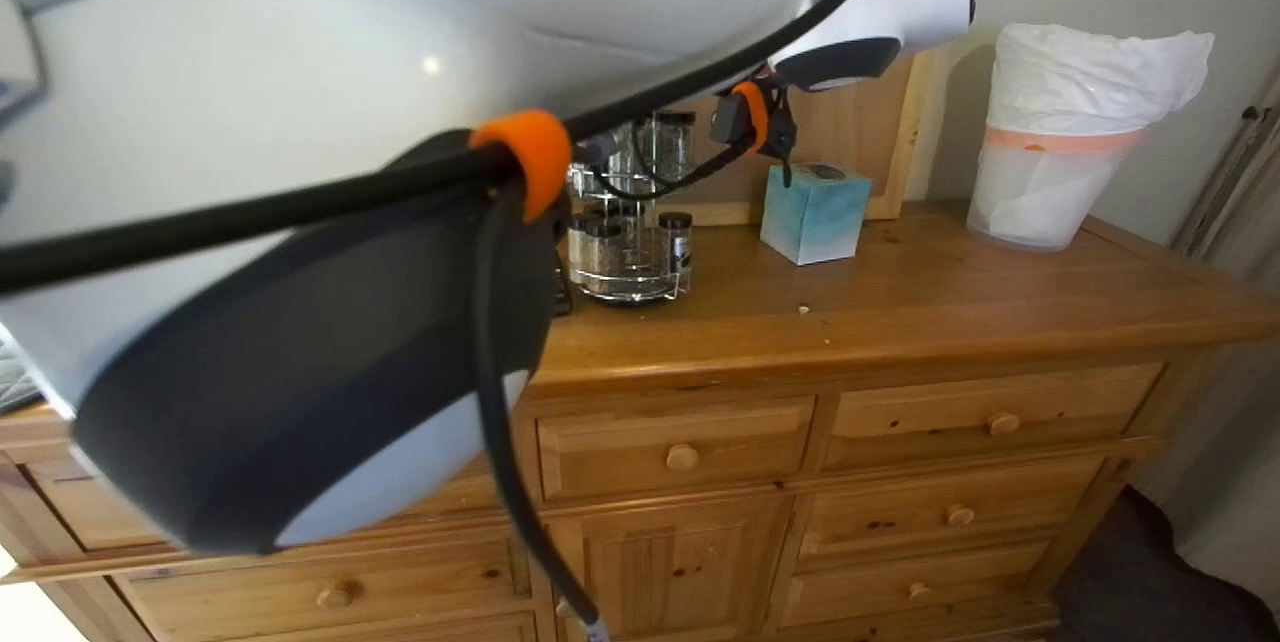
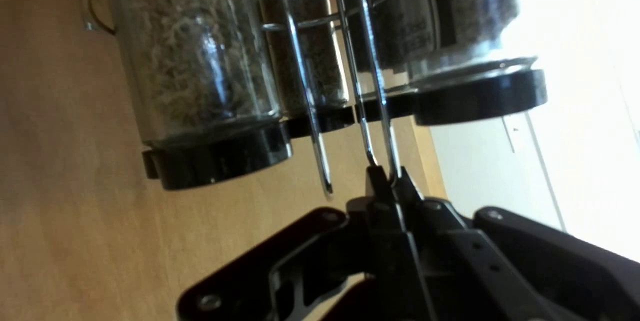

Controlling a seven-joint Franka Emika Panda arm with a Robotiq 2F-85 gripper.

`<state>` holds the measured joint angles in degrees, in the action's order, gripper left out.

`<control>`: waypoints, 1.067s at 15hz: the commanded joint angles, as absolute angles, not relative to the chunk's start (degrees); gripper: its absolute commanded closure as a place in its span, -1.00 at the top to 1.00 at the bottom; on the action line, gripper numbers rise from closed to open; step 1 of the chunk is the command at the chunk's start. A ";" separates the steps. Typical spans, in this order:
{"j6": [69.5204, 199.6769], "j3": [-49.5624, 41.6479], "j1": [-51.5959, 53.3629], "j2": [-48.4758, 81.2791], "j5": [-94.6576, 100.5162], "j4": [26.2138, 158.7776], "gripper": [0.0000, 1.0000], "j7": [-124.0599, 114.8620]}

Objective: Move the seasoning rack to the left, pick up the container on the left and put it on the bottom compartment of the seasoning rack

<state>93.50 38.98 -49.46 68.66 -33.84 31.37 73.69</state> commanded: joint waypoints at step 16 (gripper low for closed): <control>84.50 39.58 -50.87 67.58 -33.23 31.04 -0.95 85.25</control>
